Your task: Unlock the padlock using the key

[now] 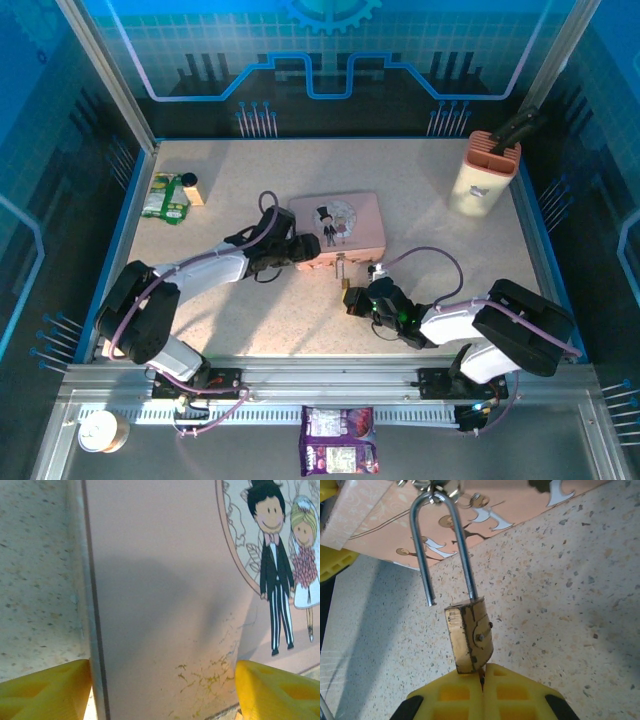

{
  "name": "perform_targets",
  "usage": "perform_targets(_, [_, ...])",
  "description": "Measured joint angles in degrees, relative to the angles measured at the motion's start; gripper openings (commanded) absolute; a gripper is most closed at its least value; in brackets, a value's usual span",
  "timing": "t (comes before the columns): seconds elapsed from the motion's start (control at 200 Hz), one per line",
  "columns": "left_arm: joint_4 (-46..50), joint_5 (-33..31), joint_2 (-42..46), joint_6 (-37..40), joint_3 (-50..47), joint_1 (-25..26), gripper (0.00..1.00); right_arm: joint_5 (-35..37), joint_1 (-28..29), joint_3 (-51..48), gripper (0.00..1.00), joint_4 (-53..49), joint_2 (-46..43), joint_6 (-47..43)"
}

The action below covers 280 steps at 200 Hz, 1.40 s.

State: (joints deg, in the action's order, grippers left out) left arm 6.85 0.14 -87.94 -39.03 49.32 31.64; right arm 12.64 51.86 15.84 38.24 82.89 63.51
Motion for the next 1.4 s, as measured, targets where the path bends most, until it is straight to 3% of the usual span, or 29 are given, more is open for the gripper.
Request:
perform_targets(0.585, [-5.86, -4.02, -1.14, -6.82, -1.49, 7.32, 0.71, 3.43, -1.46, -1.01, 0.00, 1.25, -0.52, 4.98])
perform_targets(1.036, [-4.42, -3.72, -3.30, -9.16, -2.60, 10.23, 0.71, 2.67, -6.99, -1.25, 0.00, 5.81, 2.25, 7.30])
perform_targets(1.401, [-4.81, -5.27, 1.36, -9.73, -2.67, 9.97, 0.82, 1.25, -7.30, -0.48, 0.00, 13.70, 10.01, 10.82])
